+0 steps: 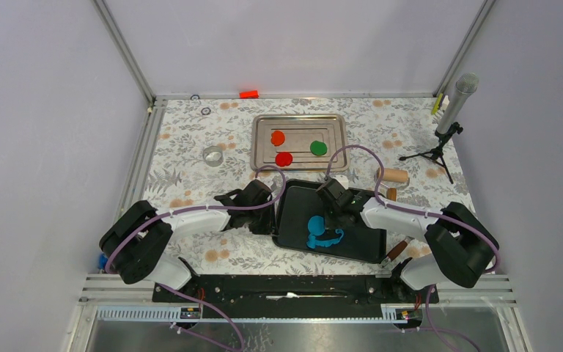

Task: Roll out the dumpling wrappers from the dough
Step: Remove the dumpling wrapper from the work surface.

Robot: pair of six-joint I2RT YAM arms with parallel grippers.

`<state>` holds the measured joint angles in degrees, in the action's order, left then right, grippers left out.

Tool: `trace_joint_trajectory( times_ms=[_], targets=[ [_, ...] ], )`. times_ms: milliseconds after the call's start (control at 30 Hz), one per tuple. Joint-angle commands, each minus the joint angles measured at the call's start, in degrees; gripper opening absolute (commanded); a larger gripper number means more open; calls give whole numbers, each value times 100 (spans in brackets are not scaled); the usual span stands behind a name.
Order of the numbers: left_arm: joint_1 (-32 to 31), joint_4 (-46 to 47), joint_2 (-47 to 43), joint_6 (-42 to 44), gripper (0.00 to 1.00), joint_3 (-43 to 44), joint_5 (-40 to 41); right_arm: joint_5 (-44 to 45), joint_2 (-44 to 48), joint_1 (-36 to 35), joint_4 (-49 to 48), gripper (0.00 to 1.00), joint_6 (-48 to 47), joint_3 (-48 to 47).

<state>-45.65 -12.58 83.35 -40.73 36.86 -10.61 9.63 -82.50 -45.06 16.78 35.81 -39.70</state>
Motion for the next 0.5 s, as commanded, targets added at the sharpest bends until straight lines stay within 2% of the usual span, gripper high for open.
trace_joint_trajectory(
  times_ms=[0,467],
  targets=[
    [-46,-605,243,317,0,-280,191,329,-56,47,27,0,-22,-74],
    [-44,-636,208,320,0,-277,194,344,-276,189,-15,0,-101,-287]
  ],
)
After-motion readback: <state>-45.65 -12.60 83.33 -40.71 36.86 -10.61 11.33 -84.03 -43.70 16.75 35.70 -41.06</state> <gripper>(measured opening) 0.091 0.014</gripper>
